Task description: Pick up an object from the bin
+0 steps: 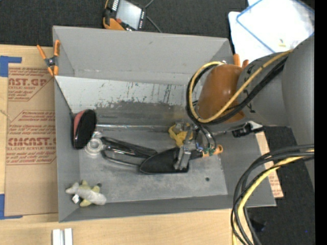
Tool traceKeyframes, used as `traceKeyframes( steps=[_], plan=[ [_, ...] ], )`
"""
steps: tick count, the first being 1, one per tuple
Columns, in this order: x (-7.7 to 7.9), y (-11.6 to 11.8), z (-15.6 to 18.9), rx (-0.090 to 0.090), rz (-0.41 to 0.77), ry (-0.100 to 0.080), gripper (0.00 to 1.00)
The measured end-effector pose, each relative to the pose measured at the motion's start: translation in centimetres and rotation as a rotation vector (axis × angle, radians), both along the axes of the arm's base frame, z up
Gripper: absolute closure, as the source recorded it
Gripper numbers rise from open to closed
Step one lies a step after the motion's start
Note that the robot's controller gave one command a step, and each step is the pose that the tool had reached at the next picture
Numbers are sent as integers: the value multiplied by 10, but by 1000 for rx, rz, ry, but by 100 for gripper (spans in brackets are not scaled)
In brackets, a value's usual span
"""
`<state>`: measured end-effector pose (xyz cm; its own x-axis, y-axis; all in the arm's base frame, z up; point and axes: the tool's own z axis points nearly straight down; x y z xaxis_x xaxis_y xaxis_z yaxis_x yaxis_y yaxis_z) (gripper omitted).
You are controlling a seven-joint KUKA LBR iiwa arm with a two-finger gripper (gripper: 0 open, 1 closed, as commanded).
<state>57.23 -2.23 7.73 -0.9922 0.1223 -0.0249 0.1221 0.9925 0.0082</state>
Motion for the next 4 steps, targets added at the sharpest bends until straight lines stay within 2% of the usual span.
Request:
traceKeyframes(
  steps=[1, 2, 3, 4],
  plan=[
    [-3, 11, -4, -4, 7, -7, 0],
    [-2, -8, 8, -3, -15, -23, 100],
    [-2, -8, 8, -3, -15, -23, 100],
    [-4, 9, 5, -27, 324, -54, 100]
  ],
)
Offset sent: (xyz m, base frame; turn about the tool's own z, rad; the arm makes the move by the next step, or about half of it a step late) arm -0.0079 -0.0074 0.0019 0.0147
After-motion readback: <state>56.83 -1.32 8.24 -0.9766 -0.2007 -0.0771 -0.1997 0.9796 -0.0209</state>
